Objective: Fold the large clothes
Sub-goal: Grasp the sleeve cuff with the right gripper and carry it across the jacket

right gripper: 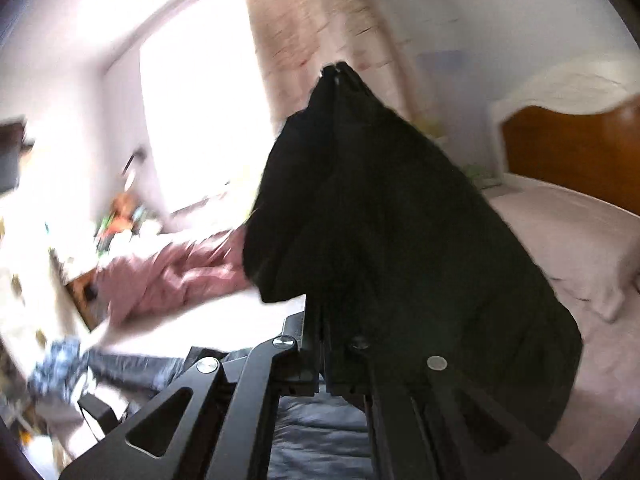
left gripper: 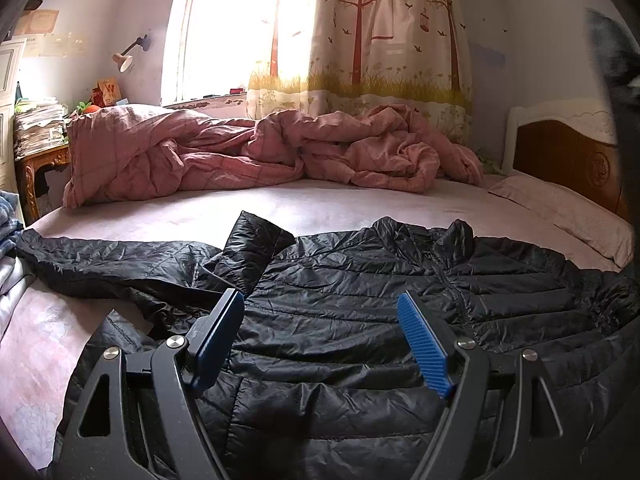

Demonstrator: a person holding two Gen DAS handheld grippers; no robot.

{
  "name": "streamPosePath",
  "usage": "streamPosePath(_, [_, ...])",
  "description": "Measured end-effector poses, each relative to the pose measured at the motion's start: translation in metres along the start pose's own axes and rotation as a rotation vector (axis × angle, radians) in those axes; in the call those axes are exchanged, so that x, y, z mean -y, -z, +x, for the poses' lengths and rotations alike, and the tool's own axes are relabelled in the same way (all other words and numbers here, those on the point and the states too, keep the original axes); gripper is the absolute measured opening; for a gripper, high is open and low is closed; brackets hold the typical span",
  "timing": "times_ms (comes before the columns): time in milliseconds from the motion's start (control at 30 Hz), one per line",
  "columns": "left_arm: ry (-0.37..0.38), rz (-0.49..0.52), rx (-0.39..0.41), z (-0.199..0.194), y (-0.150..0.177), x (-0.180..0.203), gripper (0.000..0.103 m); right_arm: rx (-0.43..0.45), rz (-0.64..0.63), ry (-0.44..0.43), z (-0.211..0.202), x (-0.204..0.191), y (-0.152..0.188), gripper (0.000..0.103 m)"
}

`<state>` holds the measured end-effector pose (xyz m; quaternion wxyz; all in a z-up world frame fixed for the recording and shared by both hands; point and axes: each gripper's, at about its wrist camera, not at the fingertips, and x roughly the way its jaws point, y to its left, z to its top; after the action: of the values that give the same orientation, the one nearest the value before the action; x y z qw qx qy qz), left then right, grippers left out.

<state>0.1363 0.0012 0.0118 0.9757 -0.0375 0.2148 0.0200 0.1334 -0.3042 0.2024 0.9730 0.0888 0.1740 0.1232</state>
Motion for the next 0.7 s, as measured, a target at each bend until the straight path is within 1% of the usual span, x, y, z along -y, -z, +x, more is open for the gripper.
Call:
streamPosePath(133, [0.002, -0.007, -0.003, 0.000, -0.001, -0.002, 0.078, -0.127, 0.000, -0.048, 0.055, -0.055, 0.037, 0.002])
streamPosePath(167, [0.001, -0.010, -0.004, 0.001, -0.001, -0.003, 0.078, -0.146, -0.006, -0.041, 0.062, -0.063, 0.047, 0.002])
streamPosePath(200, [0.002, -0.014, -0.005, 0.001, -0.001, -0.004, 0.078, -0.162, -0.024, -0.013, 0.073, -0.071, 0.059, 0.002])
streamPosePath(267, [0.007, -0.021, -0.010, 0.003, -0.002, -0.006, 0.078, -0.205, -0.035, 0.043, 0.095, -0.073, 0.081, 0.002])
streamPosePath(367, [0.014, -0.023, -0.025, 0.006, -0.001, -0.007, 0.078, -0.320, 0.016, 0.069, 0.124, -0.064, 0.111, 0.006])
streamPosePath(433, [0.020, -0.025, -0.036, 0.009, -0.001, -0.007, 0.078, -0.387, 0.078, 0.048, 0.134, -0.051, 0.123, 0.015])
streamPosePath(467, [0.025, -0.027, -0.042, 0.009, -0.001, -0.008, 0.078, -0.410, 0.107, 0.020, 0.130, -0.038, 0.126, 0.028])
streamPosePath(500, [0.034, -0.030, -0.049, 0.011, -0.001, -0.009, 0.078, -0.419, 0.115, -0.001, 0.126, -0.031, 0.126, 0.048])
streamPosePath(533, [0.046, -0.029, -0.061, 0.011, -0.002, -0.009, 0.078, -0.421, 0.106, -0.013, 0.122, -0.028, 0.125, 0.058])
streamPosePath(567, [0.052, -0.020, -0.074, 0.011, -0.003, -0.008, 0.078, -0.402, 0.081, -0.011, 0.112, -0.021, 0.122, 0.065])
streamPosePath(633, [0.048, 0.030, -0.079, 0.002, -0.006, -0.003, 0.078, -0.339, 0.026, 0.029, 0.091, -0.011, 0.117, 0.065])
streamPosePath(667, [0.061, 0.054, -0.076, -0.006, -0.006, 0.000, 0.078, -0.308, -0.004, 0.060, 0.077, -0.008, 0.112, 0.065])
streamPosePath(700, [0.081, 0.072, -0.080, -0.013, -0.008, 0.003, 0.078, -0.287, -0.020, 0.070, 0.063, -0.004, 0.105, 0.065])
